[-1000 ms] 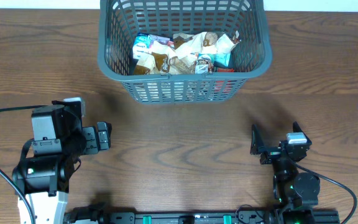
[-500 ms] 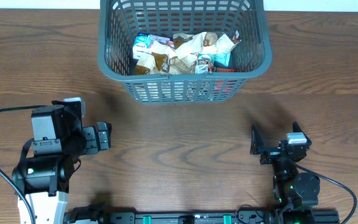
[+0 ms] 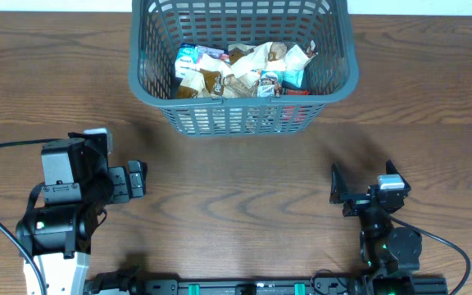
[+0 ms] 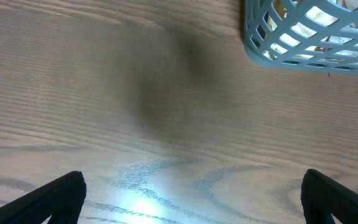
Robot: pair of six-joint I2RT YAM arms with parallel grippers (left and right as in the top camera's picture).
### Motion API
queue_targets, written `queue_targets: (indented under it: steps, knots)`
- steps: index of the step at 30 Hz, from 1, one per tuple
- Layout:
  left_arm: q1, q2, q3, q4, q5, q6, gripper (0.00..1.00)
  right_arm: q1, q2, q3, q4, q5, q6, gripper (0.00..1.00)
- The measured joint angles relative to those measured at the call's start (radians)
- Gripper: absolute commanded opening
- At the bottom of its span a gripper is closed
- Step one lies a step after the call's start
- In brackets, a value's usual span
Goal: Pack container
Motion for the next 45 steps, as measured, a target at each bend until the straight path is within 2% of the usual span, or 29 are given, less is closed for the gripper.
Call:
queue_targets:
  steps: [11, 19, 25, 31, 38, 45]
  knots:
    - [0.0, -0.016, 0.0, 0.0, 0.0, 0.0, 0.99, 0.0, 0.0, 0.0, 0.0, 0.0, 0.0, 0.99]
    - [-0.009, -0.176, 0.0, 0.015, -0.008, 0.009, 0.99, 0.0, 0.0, 0.0, 0.0, 0.0, 0.0, 0.99]
    - [-0.084, -0.357, -0.014, 0.222, -0.035, 0.14, 0.99, 0.0, 0.0, 0.0, 0.0, 0.0, 0.0, 0.99]
    - [-0.161, -0.488, -0.147, 0.426, -0.039, 0.263, 0.98, 0.0, 0.0, 0.0, 0.0, 0.0, 0.0, 0.99]
    - [-0.178, -0.55, -0.406, 0.599, -0.039, 0.298, 0.99, 0.0, 0.0, -0.001, 0.0, 0.0, 0.0, 0.99]
    - [-0.178, -0.636, -0.592, 0.753, -0.039, 0.301, 0.99, 0.0, 0.0, -0.001, 0.0, 0.0, 0.0, 0.99]
